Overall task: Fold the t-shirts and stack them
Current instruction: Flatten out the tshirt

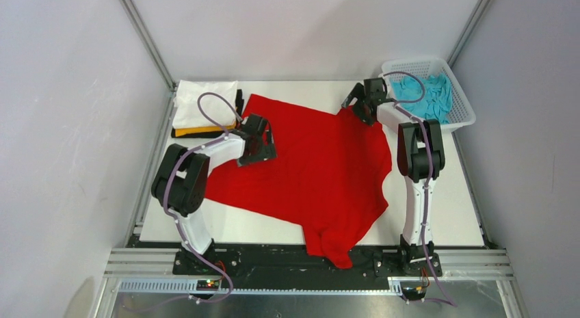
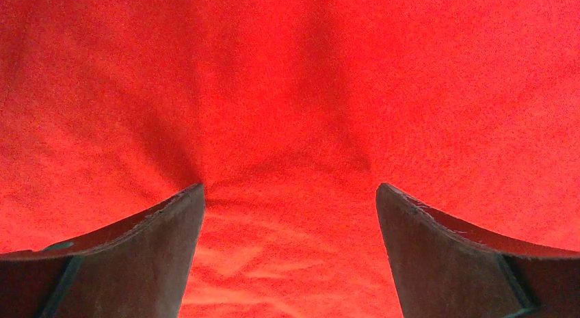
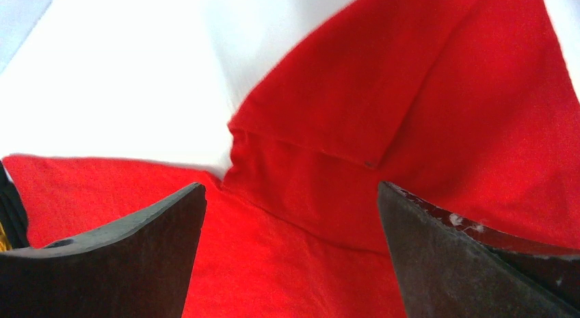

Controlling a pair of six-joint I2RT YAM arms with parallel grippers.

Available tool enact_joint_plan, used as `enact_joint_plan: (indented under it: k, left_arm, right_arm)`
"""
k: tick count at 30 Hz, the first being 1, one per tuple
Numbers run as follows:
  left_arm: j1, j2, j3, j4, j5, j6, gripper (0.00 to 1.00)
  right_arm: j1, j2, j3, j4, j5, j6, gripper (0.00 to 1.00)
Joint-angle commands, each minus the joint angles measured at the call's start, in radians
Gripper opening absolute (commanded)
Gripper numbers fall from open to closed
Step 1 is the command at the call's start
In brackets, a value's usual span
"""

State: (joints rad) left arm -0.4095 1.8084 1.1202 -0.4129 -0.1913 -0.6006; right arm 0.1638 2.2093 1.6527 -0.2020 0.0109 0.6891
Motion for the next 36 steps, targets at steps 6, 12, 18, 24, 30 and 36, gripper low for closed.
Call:
enact_joint_plan:
  k: [6, 12, 18, 24, 30, 36]
  left_arm:
    - [0.003, -0.050, -0.045, 0.001, -0.040, -0.010, 1.00]
    - [0.002, -0.058, -0.053, 0.001, -0.058, 0.026, 1.00]
    - [0.003, -0.065, -0.046, 0.001, -0.070, 0.043, 1.00]
    - [0.002, -0.087, -0.036, 0.000, -0.078, 0.051, 1.00]
    - [0.003, -0.121, -0.011, -0.001, -0.071, 0.047, 1.00]
    - [0.004, -0.192, -0.048, -0.001, -0.147, 0.030, 1.00]
  right_arm:
    - [-0.007, 0.113, 0.141, 0.021, 0.030, 0.057, 0.99]
    - [-0.011, 0.117, 0.123, 0.291, 0.097, 0.112, 1.00]
    - [-0.006, 0.249, 0.314, 0.452, 0.085, 0.163, 1.00]
    - [-0.008, 0.378, 0.623, 0.301, 0.053, 0.149, 1.00]
    - [0.013, 0.091, 0.334, 0.235, 0.002, -0.042, 1.00]
    - [0.076, -0.326, -0.121, -0.052, 0.108, -0.142, 0.99]
